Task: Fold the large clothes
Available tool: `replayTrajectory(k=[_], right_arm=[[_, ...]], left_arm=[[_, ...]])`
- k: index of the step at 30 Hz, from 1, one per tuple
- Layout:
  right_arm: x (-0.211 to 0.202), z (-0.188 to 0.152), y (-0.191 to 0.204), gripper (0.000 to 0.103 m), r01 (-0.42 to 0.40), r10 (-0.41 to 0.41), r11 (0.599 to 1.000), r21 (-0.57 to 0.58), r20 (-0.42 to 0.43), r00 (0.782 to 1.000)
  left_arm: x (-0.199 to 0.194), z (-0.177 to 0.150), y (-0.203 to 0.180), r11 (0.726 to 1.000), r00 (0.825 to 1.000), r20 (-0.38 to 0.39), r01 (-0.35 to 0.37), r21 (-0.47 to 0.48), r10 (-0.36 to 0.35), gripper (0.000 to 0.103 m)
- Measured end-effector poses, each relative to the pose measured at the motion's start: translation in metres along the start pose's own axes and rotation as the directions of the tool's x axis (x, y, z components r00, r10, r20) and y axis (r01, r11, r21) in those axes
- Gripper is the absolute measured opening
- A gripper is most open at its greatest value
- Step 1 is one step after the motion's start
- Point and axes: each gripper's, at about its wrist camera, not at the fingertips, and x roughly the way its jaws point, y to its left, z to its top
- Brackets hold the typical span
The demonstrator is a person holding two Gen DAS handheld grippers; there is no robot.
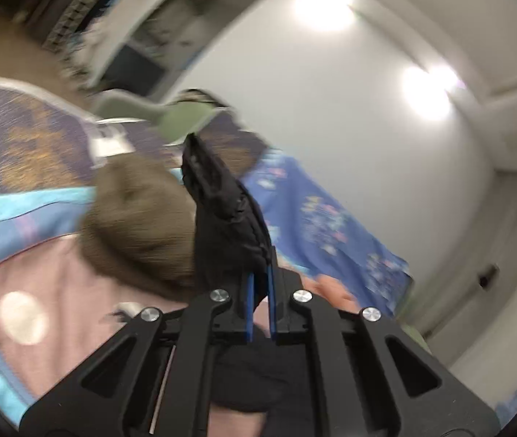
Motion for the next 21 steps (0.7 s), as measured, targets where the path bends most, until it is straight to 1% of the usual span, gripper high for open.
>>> replayTrajectory(k=[2, 3, 4, 5, 6, 7, 8, 9, 10, 11, 13, 14, 15, 16, 17, 18, 19, 21], right_arm=[[0.001, 0.010, 0.012, 0.082, -0.094, 0.094, 0.995, 0.014, 0.010, 0.995], [0.001, 0.017, 0.019, 0.082, -0.150, 0.149, 0.989, 0.020, 0.018, 0.989], [0.001, 0.024, 0.025, 0.082, -0.195, 0.194, 0.980, 0.026, 0.029, 0.980], [0.001, 0.028, 0.029, 0.082, -0.224, 0.223, 0.974, 0.030, 0.038, 0.974], [0.001, 0.035, 0.034, 0.082, -0.272, 0.269, 0.961, 0.045, 0.055, 0.962], [0.000, 0.040, 0.034, 0.082, -0.297, 0.294, 0.953, 0.058, 0.066, 0.954], [-0.002, 0.044, 0.034, 0.082, -0.312, 0.306, 0.948, 0.067, 0.077, 0.949], [-0.003, 0.048, 0.031, 0.086, -0.315, 0.307, 0.946, 0.083, 0.100, 0.947], [-0.005, 0.050, 0.025, 0.089, -0.306, 0.294, 0.946, 0.102, 0.123, 0.948], [-0.006, 0.050, 0.018, 0.090, -0.300, 0.282, 0.946, 0.125, 0.143, 0.949], [0.000, 0.045, -0.006, 0.090, -0.305, 0.275, 0.928, 0.214, 0.160, 0.948], [0.005, 0.041, -0.019, 0.090, -0.305, 0.272, 0.915, 0.262, 0.155, 0.950], [0.013, 0.035, -0.036, 0.090, -0.297, 0.264, 0.896, 0.330, 0.140, 0.954], [0.018, 0.029, -0.049, 0.090, -0.277, 0.249, 0.883, 0.379, 0.121, 0.961], [0.026, 0.020, -0.066, 0.090, -0.224, 0.209, 0.868, 0.443, 0.082, 0.974], [0.026, 0.014, -0.077, 0.090, -0.190, 0.184, 0.861, 0.472, 0.060, 0.981], [0.028, 0.006, -0.087, 0.090, -0.138, 0.141, 0.857, 0.496, 0.030, 0.989], [0.027, -0.004, -0.097, 0.090, -0.091, 0.105, 0.857, 0.508, 0.000, 0.994]], left_arm=[[0.010, -0.010, -0.041, 0.994, 0.995, -0.039, 0.089, 0.057, -0.087, 0.005], [0.016, -0.018, -0.060, 0.988, 0.990, -0.062, 0.131, 0.080, -0.126, 0.005], [0.025, -0.029, -0.084, 0.977, 0.979, -0.101, 0.185, 0.106, -0.175, 0.005], [0.031, -0.038, -0.099, 0.968, 0.970, -0.130, 0.220, 0.120, -0.204, 0.005], [0.039, -0.051, -0.117, 0.955, 0.955, -0.169, 0.266, 0.130, -0.243, 0.005], [0.048, -0.067, -0.135, 0.942, 0.939, -0.212, 0.305, 0.143, -0.272, 0.005], [0.056, -0.080, -0.146, 0.932, 0.926, -0.244, 0.329, 0.154, -0.287, 0.005], [0.067, -0.100, -0.161, 0.919, 0.906, -0.296, 0.359, 0.162, -0.302, 0.005], [0.078, -0.122, -0.172, 0.908, 0.881, -0.353, 0.389, 0.159, -0.315, 0.005], [0.087, -0.140, -0.179, 0.899, 0.860, -0.394, 0.409, 0.154, -0.324, 0.005], [0.105, -0.185, -0.191, 0.882, 0.809, -0.489, 0.446, 0.150, -0.326, 0.005], [0.115, -0.211, -0.195, 0.877, 0.779, -0.539, 0.459, 0.143, -0.320, 0.005], [0.122, -0.235, -0.199, 0.874, 0.752, -0.583, 0.467, 0.137, -0.310, 0.005], [0.128, -0.265, -0.201, 0.871, 0.718, -0.633, 0.472, 0.135, -0.291, 0.005], [0.132, -0.283, -0.206, 0.869, 0.696, -0.662, 0.476, 0.138, -0.276, 0.005], [0.135, -0.303, -0.206, 0.866, 0.673, -0.693, 0.478, 0.144, -0.257, 0.005], [0.137, -0.325, -0.207, 0.863, 0.646, -0.727, 0.481, 0.152, -0.232, 0.005], [0.140, -0.348, -0.208, 0.857, 0.620, -0.761, 0.484, 0.179, -0.191, 0.005]])
